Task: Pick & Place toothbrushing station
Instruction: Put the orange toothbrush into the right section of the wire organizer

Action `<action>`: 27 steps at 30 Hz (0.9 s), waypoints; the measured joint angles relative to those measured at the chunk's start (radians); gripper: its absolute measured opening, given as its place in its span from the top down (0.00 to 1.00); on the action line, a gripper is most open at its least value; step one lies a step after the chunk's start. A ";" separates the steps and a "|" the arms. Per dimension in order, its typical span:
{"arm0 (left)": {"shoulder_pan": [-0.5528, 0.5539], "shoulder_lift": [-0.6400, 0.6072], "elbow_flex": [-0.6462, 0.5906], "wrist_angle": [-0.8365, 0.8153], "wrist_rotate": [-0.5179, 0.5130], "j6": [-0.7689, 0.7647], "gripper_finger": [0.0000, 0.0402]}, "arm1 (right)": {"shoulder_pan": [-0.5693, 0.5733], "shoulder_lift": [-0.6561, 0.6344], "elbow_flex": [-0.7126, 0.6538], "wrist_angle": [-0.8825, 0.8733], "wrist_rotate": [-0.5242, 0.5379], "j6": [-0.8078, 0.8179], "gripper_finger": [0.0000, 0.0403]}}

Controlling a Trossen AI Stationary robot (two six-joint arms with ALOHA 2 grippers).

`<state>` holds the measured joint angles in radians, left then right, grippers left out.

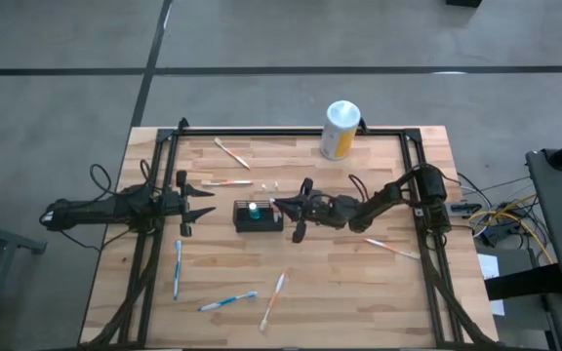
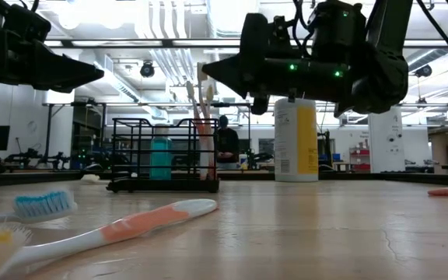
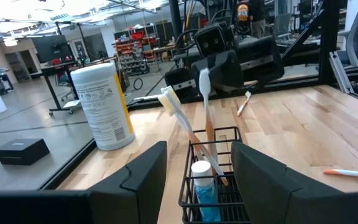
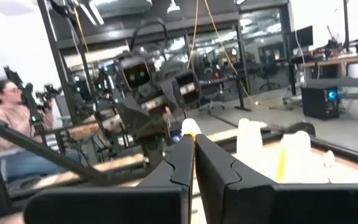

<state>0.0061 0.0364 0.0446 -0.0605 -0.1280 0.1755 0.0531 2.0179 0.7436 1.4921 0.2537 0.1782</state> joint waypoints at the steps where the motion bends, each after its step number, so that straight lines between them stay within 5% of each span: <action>1: 0.000 0.000 0.000 0.000 0.000 0.000 0.54 | 0.000 0.000 0.000 -0.014 0.000 0.008 0.98; 17: 0.000 0.000 0.000 0.000 0.000 0.000 0.54 | 0.001 0.000 0.002 -0.016 0.009 0.043 0.98; 27: 0.000 0.000 0.000 0.000 0.000 0.000 0.53 | 0.001 0.000 0.002 0.007 0.010 0.039 0.87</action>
<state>0.0061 0.0364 0.0446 -0.0605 -0.1277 0.1755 0.0544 2.0178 0.7456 1.4990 0.2638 0.2176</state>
